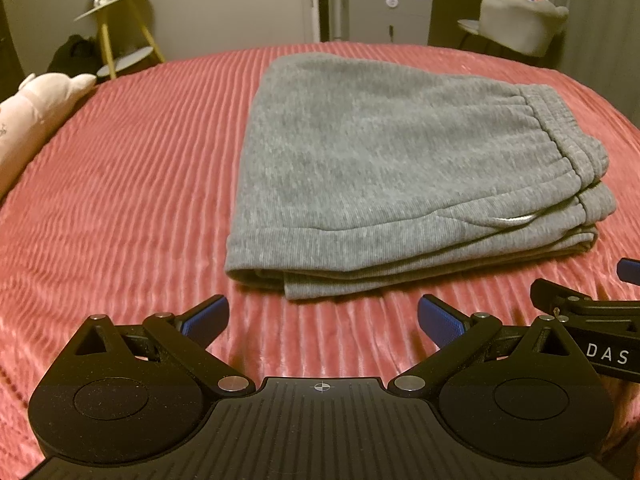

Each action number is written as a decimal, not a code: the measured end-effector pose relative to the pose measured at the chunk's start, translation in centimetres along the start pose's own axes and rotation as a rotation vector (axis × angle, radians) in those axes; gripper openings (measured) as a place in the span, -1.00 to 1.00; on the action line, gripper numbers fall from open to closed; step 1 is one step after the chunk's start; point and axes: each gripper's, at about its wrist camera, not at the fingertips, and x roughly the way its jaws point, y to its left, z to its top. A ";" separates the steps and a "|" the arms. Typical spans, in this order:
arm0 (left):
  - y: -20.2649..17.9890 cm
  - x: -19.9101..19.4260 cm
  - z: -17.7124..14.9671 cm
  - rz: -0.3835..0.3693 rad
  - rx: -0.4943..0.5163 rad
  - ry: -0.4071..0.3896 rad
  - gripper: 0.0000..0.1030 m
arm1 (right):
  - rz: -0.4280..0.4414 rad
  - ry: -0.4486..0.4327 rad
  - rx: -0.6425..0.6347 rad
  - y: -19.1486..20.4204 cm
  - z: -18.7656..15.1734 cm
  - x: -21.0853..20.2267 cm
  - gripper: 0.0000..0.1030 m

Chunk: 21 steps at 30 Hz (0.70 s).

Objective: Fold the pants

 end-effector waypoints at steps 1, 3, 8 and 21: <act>0.0 0.0 0.0 0.000 -0.001 0.001 1.00 | 0.001 0.000 0.000 0.0 0.0 0.0 0.92; 0.0 0.0 0.0 0.000 -0.003 0.002 1.00 | 0.000 -0.001 0.000 0.0 0.0 0.0 0.92; 0.0 0.0 0.0 -0.001 -0.002 0.003 1.00 | 0.003 -0.002 0.006 0.0 0.0 -0.1 0.92; 0.1 0.2 0.0 -0.005 -0.004 0.006 1.00 | 0.004 -0.003 0.007 0.0 0.0 -0.2 0.92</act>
